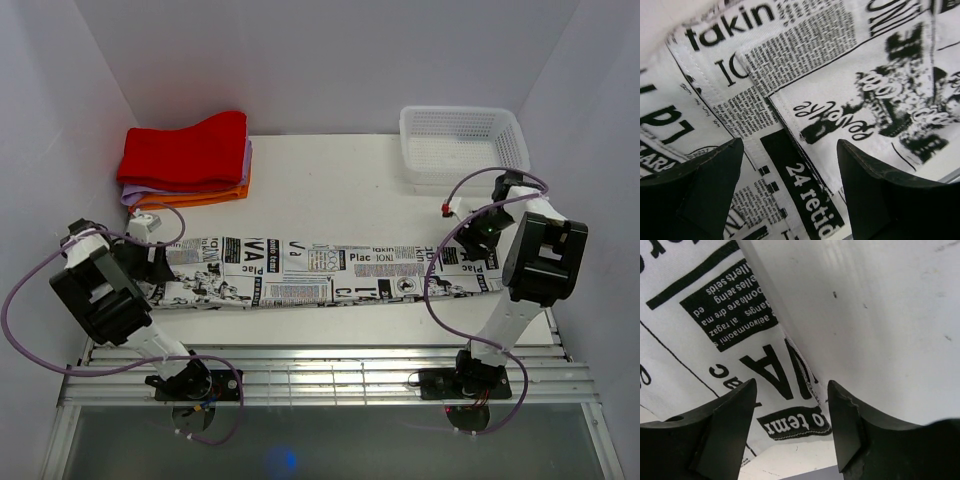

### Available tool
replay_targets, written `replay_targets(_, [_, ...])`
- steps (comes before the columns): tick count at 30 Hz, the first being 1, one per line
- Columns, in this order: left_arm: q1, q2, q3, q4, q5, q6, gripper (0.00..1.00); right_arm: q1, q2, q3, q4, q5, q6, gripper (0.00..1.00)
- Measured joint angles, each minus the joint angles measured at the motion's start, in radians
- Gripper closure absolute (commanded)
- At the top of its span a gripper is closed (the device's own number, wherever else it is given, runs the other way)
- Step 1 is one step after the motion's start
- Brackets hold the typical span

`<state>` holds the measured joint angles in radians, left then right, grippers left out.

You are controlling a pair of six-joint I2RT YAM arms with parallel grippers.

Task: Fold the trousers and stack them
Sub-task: Fold the trousers

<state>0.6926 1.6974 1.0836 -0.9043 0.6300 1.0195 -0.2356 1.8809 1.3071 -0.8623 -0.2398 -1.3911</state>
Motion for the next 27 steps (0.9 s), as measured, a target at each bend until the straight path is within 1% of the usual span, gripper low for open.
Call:
replay_targets(3, [0.001, -0.061, 0.048, -0.088, 0.060, 0.101, 0.14, -0.010, -0.024, 0.024, -0.008, -0.002, 0.035, 0.34])
replay_targets(7, [-0.013, -0.243, 0.048, -0.195, 0.113, 0.267, 0.18, -0.019, -0.117, 0.061, -0.080, -0.043, 0.077, 0.37])
replay_targets(10, [-0.064, -0.389, -0.025, -0.233, 0.115, 0.365, 0.23, -0.019, -0.176, 0.049, -0.134, -0.082, 0.113, 0.39])
replay_targets(13, [-0.140, -0.459, -0.146, -0.243, 0.099, 0.388, 0.28, -0.018, -0.195, -0.035, -0.130, -0.107, 0.158, 0.41])
replay_targets(14, [-0.166, -0.464, -0.188, -0.240, 0.089, 0.384, 0.34, -0.018, -0.185, -0.069, -0.126, -0.107, 0.172, 0.41])
replay_targets(16, [-0.212, -0.460, -0.264, -0.218, 0.056, 0.366, 0.42, -0.018, -0.153, -0.134, -0.113, -0.102, 0.203, 0.42])
replay_targets(17, [-0.230, -0.458, -0.303, -0.201, 0.036, 0.359, 0.49, -0.018, -0.132, -0.163, -0.101, -0.094, 0.214, 0.42])
replay_targets(18, [-0.245, -0.455, -0.340, -0.187, 0.006, 0.353, 0.53, -0.019, -0.110, -0.187, -0.089, -0.086, 0.227, 0.42])
replay_targets(21, [-0.261, -0.426, -0.426, -0.149, -0.078, 0.343, 0.67, -0.026, -0.106, -0.192, -0.058, -0.076, 0.260, 0.43])
replay_targets(23, [-0.259, -0.406, -0.448, -0.134, -0.126, 0.344, 0.68, -0.034, -0.111, -0.200, -0.047, -0.079, 0.269, 0.44])
replay_targets(24, [-0.258, -0.403, -0.449, -0.134, -0.135, 0.346, 0.66, -0.037, -0.114, -0.206, -0.040, -0.080, 0.272, 0.44])
replay_targets(26, [-0.258, -0.414, -0.445, -0.148, -0.146, 0.362, 0.60, -0.051, -0.128, -0.224, -0.025, -0.082, 0.273, 0.44])
replay_targets(27, [-0.257, -0.418, -0.431, -0.177, -0.148, 0.373, 0.54, -0.060, -0.135, -0.231, -0.020, -0.080, 0.272, 0.45])
